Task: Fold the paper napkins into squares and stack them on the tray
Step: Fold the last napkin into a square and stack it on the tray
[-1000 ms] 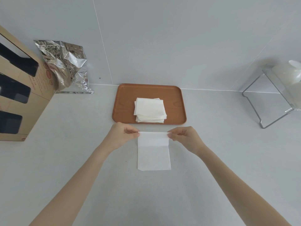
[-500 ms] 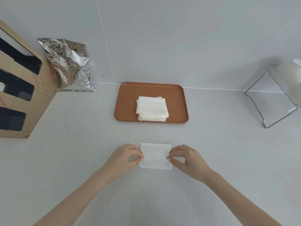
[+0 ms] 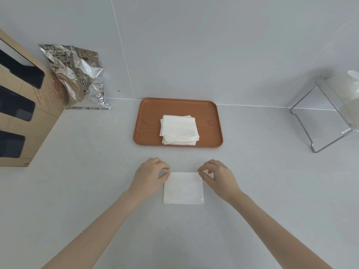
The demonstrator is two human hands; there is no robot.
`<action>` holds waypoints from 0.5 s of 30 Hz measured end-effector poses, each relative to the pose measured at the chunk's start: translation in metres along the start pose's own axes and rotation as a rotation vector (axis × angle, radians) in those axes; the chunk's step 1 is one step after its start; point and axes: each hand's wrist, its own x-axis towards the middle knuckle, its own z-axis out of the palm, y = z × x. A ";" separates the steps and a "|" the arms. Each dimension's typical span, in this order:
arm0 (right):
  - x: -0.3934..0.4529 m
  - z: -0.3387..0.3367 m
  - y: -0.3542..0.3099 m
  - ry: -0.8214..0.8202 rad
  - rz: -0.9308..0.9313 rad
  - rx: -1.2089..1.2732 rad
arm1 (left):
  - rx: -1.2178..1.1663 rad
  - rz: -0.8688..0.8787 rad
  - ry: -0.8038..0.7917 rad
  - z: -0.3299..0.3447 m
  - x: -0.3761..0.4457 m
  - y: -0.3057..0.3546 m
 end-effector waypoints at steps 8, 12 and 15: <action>0.007 0.019 0.003 -0.061 0.135 -0.069 | 0.073 -0.062 -0.057 0.013 0.009 -0.002; 0.012 0.015 0.004 -0.093 0.137 -0.062 | 0.025 -0.068 -0.129 0.011 0.015 -0.003; 0.023 0.001 -0.001 -0.088 0.174 0.106 | -0.139 -0.117 -0.179 -0.002 0.027 -0.002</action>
